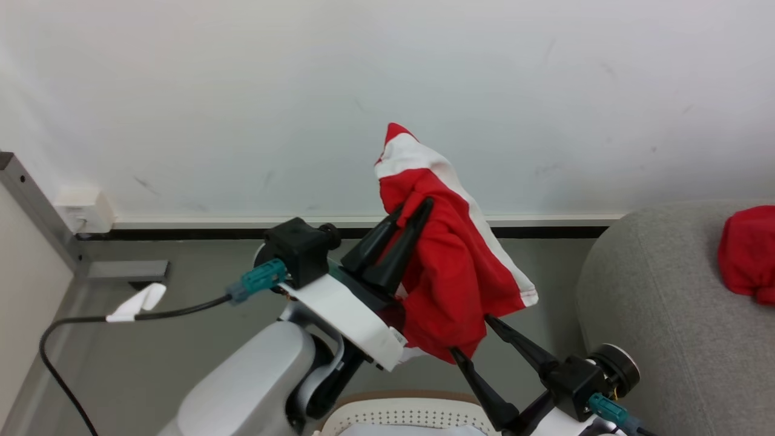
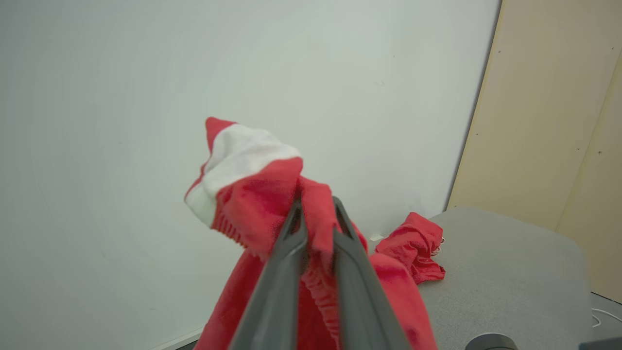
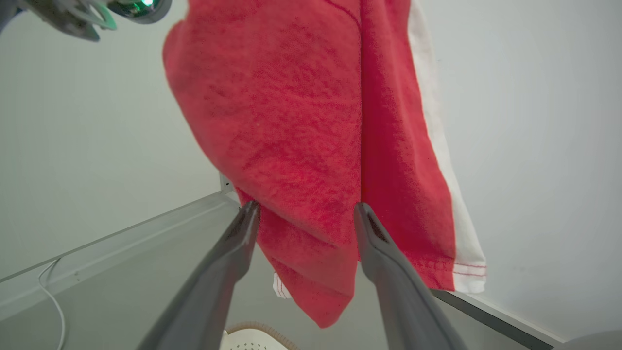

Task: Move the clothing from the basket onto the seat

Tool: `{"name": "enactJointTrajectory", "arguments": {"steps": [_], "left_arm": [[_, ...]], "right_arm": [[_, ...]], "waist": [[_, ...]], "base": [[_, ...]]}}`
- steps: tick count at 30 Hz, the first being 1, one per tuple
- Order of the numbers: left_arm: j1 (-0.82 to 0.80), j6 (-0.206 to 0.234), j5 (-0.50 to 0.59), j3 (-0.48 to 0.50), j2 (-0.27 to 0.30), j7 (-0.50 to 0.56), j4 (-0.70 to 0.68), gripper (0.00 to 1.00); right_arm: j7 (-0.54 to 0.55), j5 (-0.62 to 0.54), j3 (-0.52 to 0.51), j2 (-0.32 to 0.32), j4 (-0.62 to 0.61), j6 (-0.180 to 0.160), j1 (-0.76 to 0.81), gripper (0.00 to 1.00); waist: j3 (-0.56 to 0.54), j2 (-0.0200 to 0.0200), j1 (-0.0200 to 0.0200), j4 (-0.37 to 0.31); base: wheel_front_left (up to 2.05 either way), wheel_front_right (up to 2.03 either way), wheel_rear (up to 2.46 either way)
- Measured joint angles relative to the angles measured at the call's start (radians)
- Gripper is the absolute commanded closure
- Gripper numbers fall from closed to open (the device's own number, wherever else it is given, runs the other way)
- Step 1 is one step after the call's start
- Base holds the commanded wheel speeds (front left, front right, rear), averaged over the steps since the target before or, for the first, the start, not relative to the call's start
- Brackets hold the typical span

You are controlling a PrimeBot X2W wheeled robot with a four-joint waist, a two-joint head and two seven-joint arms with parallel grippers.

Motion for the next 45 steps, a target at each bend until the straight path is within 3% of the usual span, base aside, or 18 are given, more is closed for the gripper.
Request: {"name": "enactJointTrajectory", "arguments": {"steps": [7, 14, 15, 16, 17, 22, 30, 31, 32, 34, 45], "left_arm": [[0.016, -0.019, -0.001, -0.06, -0.052, 0.009, -0.002, 1.0], [0.041, -0.029, 0.001, -0.118, -0.09, 0.024, 0.008, 1.0], [0.043, -0.03, 0.001, -0.124, -0.093, 0.024, 0.011, 1.0], [0.046, -0.03, 0.001, -0.128, -0.094, 0.025, 0.013, 1.0], [0.049, -0.029, 0.001, -0.129, -0.095, 0.025, 0.016, 1.0], [0.058, -0.018, -0.001, -0.122, -0.076, 0.026, 0.025, 1.0], [0.077, -0.008, -0.004, -0.114, -0.06, 0.018, 0.026, 0.98], [0.079, -0.007, -0.005, -0.114, -0.059, 0.016, 0.025, 0.88], [0.081, -0.006, -0.006, -0.114, -0.058, 0.016, 0.026, 0.69], [0.085, -0.008, -0.012, -0.117, -0.056, 0.019, 0.022, 0.0], [0.12, -0.001, -0.003, -0.134, -0.003, 0.024, -0.09, 0.0]], "right_arm": [[-0.025, -0.046, -0.035, 0.03, 0.158, 0.0, -0.063, 0.0], [-0.036, -0.033, -0.038, 0.057, 0.194, 0.0, -0.08, 0.0], [-0.037, -0.03, -0.04, 0.057, 0.196, 0.0, -0.079, 0.52], [-0.038, -0.023, -0.041, 0.058, 0.195, 0.0, -0.079, 0.85], [-0.04, -0.015, -0.044, 0.059, 0.192, 0.0, -0.077, 1.0], [-0.041, 0.002, -0.066, 0.064, 0.149, 0.0, -0.047, 1.0], [-0.041, 0.03, -0.12, 0.07, 0.088, 0.0, -0.004, 1.0], [-0.041, 0.036, -0.132, 0.072, 0.082, 0.0, 0.001, 1.0], [-0.041, 0.043, -0.144, 0.073, 0.075, 0.0, 0.005, 1.0], [-0.041, 0.066, -0.171, 0.079, 0.06, 0.0, 0.013, 1.0], [-0.041, 0.041, -0.308, 0.014, -0.031, 0.0, 0.033, 1.0]], "waist": [[-0.016, 0.0001, 0.0, 0.078], [-0.044, 0.0, 0.0, 0.168], [-0.048, 0.0, 0.0, 0.179], [-0.052, 0.0, 0.0, 0.19], [-0.056, 0.0, 0.0, 0.2], [-0.067, 0.0, -0.0001, 0.224], [-0.047, 0.0, 0.0, 0.192], [-0.045, 0.0, 0.0, 0.185], [-0.043, 0.0, 0.0, 0.178], [-0.039, 0.0, 0.0, 0.164], [-0.016, 0.0, -0.0001, 0.053]], "base": [[0.0, 0.0, 0.0], [0.0, 0.0, 0.0], [0.0, 0.0, 0.0], [0.0, 0.0, 0.0], [0.0, 0.0, 0.0], [0.0, 0.0, 0.0], [0.0, 0.0, 0.0], [0.0, 0.0, 0.0], [0.0, 0.0, 0.0], [0.0, 0.0, 0.0], [0.0, 0.0, 0.0]]}}
